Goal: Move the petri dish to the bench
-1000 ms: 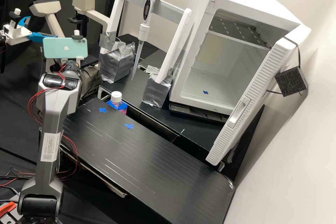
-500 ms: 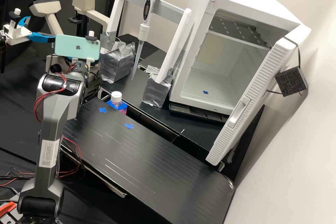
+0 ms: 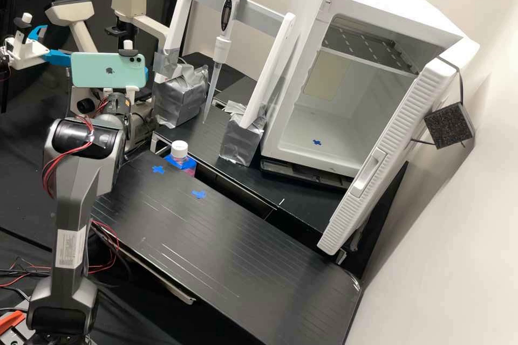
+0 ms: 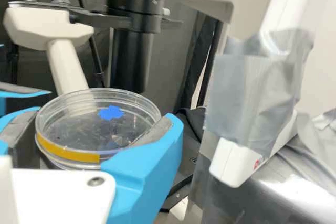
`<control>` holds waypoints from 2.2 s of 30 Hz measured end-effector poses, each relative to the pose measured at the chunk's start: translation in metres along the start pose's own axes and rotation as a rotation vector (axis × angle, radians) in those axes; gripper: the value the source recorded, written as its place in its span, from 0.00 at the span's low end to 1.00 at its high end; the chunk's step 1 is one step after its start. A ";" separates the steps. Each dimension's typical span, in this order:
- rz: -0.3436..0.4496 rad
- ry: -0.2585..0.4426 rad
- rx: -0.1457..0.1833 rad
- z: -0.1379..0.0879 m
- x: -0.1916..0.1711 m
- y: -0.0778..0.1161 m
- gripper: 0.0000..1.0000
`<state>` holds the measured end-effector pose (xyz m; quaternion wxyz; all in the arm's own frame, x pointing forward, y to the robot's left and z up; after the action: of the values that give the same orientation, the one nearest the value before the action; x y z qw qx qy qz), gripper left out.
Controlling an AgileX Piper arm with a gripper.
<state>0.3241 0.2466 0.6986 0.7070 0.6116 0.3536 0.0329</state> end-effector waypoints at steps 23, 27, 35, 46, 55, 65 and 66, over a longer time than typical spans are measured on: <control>0.107 -0.047 -0.004 0.029 -0.168 -0.025 0.00; 0.114 -0.112 -0.008 0.047 -0.194 -0.031 0.00; 0.146 -0.169 0.018 0.067 -0.236 -0.035 0.00; 0.239 -0.210 -0.003 0.083 -0.267 -0.022 0.00; 0.264 -0.389 0.034 0.116 -0.290 -0.017 0.00; 0.304 -0.457 0.057 0.124 -0.314 -0.011 0.00; 0.310 -0.467 0.059 0.124 -0.316 -0.011 0.00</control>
<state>0.1508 -0.0121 0.8348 0.7378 0.6697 0.0841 -0.0112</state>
